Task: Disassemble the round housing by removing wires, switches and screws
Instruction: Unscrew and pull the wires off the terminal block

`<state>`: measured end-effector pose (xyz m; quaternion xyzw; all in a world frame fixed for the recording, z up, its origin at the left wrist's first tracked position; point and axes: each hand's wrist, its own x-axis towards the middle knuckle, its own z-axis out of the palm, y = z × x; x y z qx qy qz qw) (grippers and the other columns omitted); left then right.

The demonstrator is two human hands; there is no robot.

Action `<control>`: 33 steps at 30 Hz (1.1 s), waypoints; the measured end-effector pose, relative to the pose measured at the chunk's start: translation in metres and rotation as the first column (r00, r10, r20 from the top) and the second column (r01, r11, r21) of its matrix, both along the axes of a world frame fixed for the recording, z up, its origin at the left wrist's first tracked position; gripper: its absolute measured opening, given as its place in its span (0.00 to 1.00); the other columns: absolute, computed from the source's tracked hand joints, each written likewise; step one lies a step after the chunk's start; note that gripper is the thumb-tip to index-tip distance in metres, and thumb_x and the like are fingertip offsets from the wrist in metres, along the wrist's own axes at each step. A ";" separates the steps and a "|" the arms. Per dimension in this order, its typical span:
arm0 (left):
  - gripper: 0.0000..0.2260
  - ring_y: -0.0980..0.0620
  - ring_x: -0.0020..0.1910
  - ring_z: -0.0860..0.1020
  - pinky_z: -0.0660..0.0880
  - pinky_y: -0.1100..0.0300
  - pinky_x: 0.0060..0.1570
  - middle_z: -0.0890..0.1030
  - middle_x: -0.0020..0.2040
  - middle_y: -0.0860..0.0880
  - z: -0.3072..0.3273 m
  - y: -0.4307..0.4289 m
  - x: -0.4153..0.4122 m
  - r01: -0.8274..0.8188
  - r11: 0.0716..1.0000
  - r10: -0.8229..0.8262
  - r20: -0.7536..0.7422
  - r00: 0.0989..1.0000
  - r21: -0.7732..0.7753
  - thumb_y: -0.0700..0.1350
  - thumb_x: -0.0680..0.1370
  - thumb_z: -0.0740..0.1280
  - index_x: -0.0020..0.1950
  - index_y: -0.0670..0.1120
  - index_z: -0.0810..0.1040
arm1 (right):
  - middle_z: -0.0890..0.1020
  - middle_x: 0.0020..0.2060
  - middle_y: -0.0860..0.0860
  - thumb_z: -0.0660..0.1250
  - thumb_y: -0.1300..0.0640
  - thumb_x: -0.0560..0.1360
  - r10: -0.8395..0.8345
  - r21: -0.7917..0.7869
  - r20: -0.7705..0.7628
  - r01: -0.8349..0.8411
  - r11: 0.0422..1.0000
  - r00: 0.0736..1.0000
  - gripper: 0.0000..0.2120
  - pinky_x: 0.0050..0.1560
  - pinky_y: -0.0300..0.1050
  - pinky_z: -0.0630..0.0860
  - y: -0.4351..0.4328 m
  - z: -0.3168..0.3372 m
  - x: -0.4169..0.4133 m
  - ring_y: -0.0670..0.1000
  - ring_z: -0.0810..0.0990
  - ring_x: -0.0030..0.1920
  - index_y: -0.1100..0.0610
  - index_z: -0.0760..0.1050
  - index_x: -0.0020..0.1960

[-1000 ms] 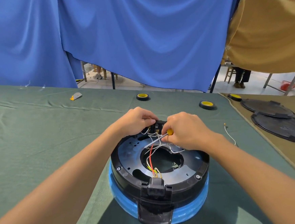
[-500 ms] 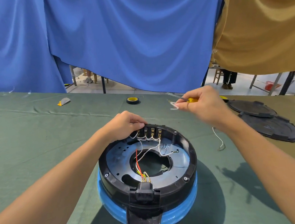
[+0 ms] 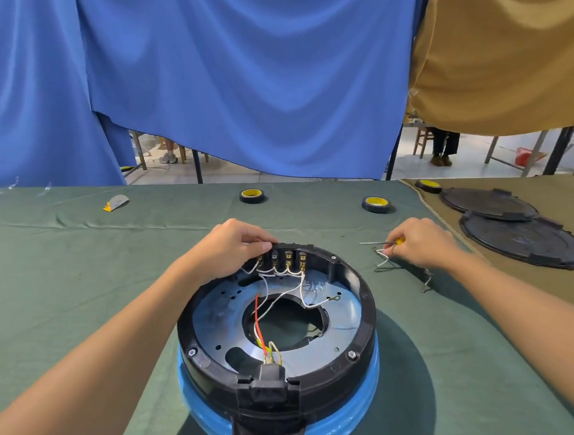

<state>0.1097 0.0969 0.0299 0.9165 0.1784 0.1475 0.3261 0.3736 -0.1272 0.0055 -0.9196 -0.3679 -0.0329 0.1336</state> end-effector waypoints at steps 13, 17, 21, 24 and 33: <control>0.09 0.58 0.54 0.80 0.73 0.60 0.61 0.84 0.54 0.56 0.003 -0.003 -0.001 0.007 1.000 -0.007 -0.008 1.000 -0.019 0.45 0.80 0.67 0.57 0.53 0.84 | 0.82 0.55 0.47 0.64 0.43 0.77 0.012 -0.097 0.076 -0.005 0.995 0.997 0.11 0.42 0.45 0.70 0.005 -0.007 0.008 0.54 0.77 0.55 0.39 0.80 0.58; 0.09 0.58 0.54 0.80 0.74 0.60 0.60 0.84 0.54 0.56 0.003 -0.003 -0.002 -0.002 0.999 0.002 -0.006 1.000 -0.033 0.45 0.80 0.67 0.56 0.54 0.84 | 0.83 0.51 0.50 0.67 0.40 0.74 0.004 0.009 0.028 -0.004 1.000 1.000 0.16 0.52 0.51 0.76 -0.001 0.009 0.002 0.55 0.78 0.56 0.44 0.80 0.60; 0.05 0.57 0.51 0.82 0.75 0.57 0.60 0.86 0.48 0.55 0.003 0.000 -0.002 -0.036 0.988 0.043 0.044 0.998 -0.153 0.46 0.77 0.72 0.50 0.55 0.86 | 0.82 0.51 0.52 0.71 0.36 0.68 0.101 0.137 -0.090 -0.088 0.987 0.991 0.26 0.51 0.49 0.77 -0.003 0.039 -0.022 0.53 0.81 0.48 0.52 0.79 0.59; 0.02 0.57 0.49 0.82 0.75 0.58 0.58 0.86 0.44 0.55 0.004 0.002 -0.002 -0.057 0.976 0.068 0.044 0.997 -0.212 0.48 0.75 0.74 0.46 0.53 0.86 | 0.82 0.52 0.49 0.69 0.34 0.68 0.200 0.095 -0.163 -0.187 0.978 0.966 0.27 0.50 0.47 0.75 -0.004 0.055 -0.048 0.50 0.79 0.52 0.51 0.75 0.59; 0.07 0.62 0.51 0.81 0.75 0.68 0.50 0.83 0.53 0.57 0.000 0.017 -0.027 -0.017 0.951 -0.009 -0.083 0.997 -0.310 0.50 0.80 0.67 0.56 0.54 0.82 | 0.82 0.38 0.46 0.63 0.49 0.80 0.469 0.169 -0.176 -0.443 0.881 0.865 0.07 0.36 0.38 0.74 0.019 0.061 -0.112 0.42 0.76 0.33 0.52 0.74 0.50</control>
